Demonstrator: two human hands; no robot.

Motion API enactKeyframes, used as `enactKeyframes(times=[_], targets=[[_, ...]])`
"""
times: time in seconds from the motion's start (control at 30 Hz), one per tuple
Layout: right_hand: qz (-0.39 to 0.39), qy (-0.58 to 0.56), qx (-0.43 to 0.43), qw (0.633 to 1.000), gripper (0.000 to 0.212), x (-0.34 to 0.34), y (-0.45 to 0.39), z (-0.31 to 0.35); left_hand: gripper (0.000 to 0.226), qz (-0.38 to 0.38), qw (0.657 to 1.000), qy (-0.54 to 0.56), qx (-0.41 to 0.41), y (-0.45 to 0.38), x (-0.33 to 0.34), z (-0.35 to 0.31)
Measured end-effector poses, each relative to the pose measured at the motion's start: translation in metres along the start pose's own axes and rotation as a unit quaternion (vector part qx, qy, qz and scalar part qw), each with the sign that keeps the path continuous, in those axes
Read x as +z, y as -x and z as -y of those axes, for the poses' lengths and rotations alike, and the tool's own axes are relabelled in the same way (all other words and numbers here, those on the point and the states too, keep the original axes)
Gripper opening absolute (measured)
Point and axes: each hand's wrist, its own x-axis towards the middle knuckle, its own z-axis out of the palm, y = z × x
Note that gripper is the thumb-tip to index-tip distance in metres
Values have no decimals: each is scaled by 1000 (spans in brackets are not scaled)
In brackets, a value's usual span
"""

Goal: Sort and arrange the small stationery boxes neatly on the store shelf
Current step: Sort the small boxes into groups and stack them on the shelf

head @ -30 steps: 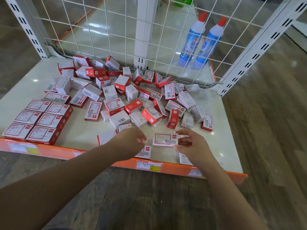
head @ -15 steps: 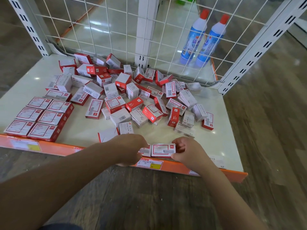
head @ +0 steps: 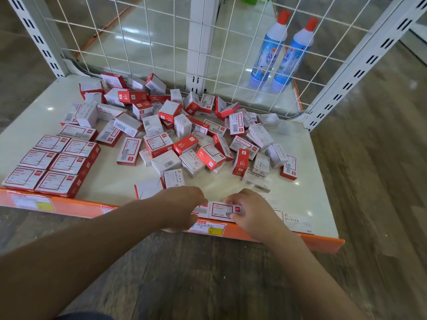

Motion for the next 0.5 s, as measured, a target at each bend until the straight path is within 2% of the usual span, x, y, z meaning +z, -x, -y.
enactKeyframes(times=[0.5], targets=[[6, -12, -5, 1000, 33, -1, -7, -7, 52, -13, 1000, 7, -5, -8, 0, -6]])
